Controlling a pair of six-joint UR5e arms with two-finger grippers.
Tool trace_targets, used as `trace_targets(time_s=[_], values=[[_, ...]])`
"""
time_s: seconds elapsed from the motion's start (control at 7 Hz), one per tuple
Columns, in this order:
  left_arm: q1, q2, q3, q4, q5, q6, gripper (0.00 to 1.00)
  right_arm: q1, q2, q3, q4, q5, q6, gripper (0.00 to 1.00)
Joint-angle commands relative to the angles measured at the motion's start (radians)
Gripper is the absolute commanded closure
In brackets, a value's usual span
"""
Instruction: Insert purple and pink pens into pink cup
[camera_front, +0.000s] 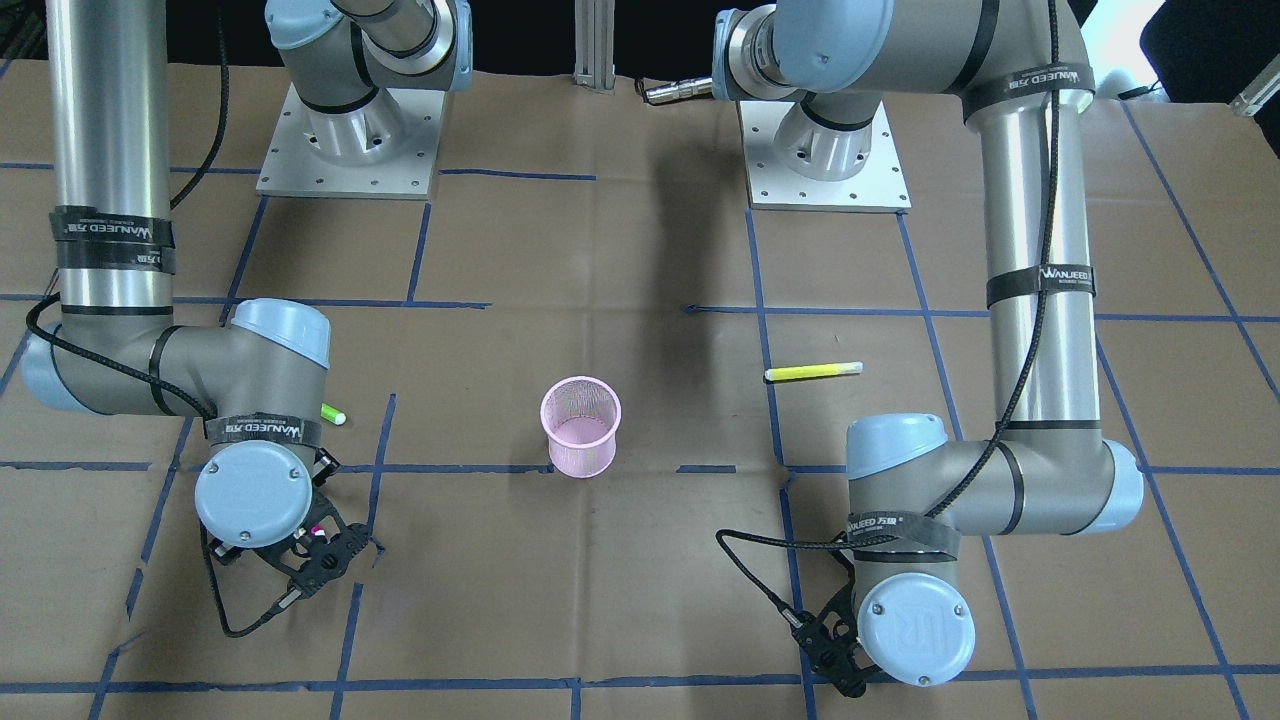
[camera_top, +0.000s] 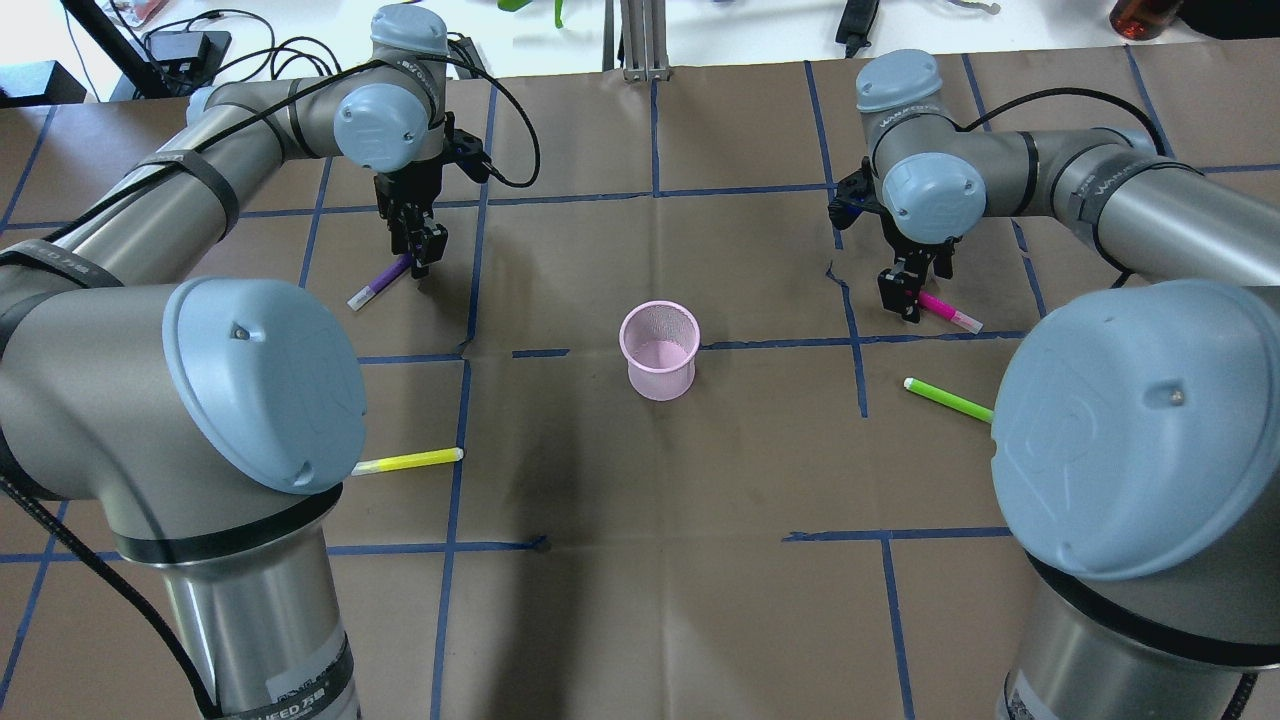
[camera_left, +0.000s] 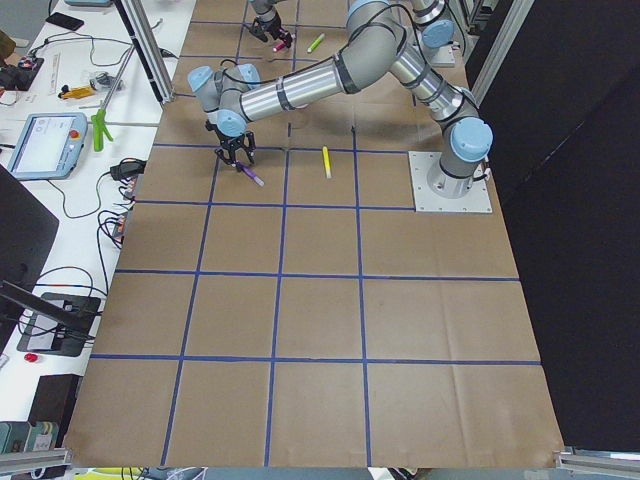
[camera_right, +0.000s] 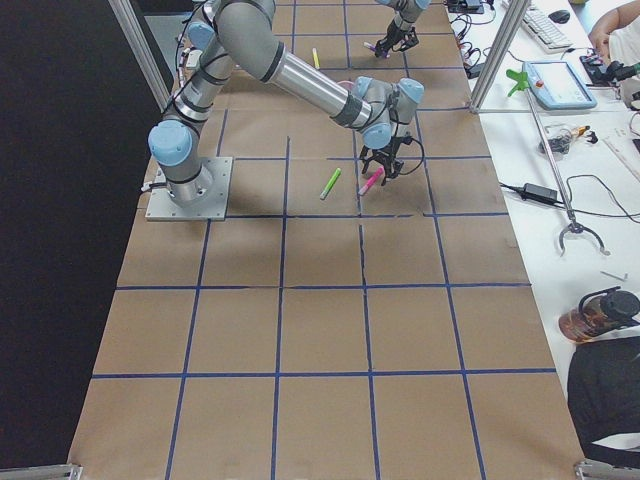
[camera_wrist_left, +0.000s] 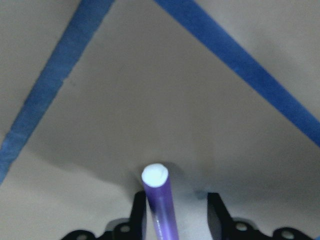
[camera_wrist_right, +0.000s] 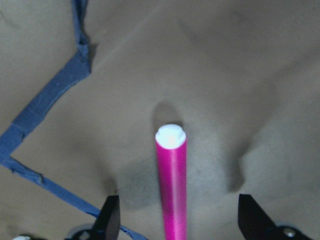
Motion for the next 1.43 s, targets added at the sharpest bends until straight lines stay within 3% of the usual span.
trace_targets(time_s=[0.0, 0.29, 0.71, 1.0, 1.29], values=[[-0.005, 0.0, -0.001, 0.006, 0.012, 0.0, 1.0, 0.0, -0.002, -0.001, 0.001, 0.001, -0.003, 0.67], [-0.011, 0.022, 0.001, 0.007, 0.007, 0.003, 1.0, 0.0, -0.002, -0.001, 0.007, -0.001, -0.005, 0.92], [-0.115, 0.221, -0.037, -0.039, -0.046, -0.067, 1.0, 0.002, -0.007, -0.007, 0.007, 0.005, -0.006, 0.97], [-0.176, 0.317, -0.043, -0.039, -0.216, -0.071, 1.0, -0.002, -0.051, -0.045, 0.005, 0.017, -0.029, 0.97], [-0.236, 0.451, -0.097, -0.044, -0.332, -0.065, 1.0, -0.003, -0.166, -0.053, 0.007, 0.048, -0.184, 0.97]])
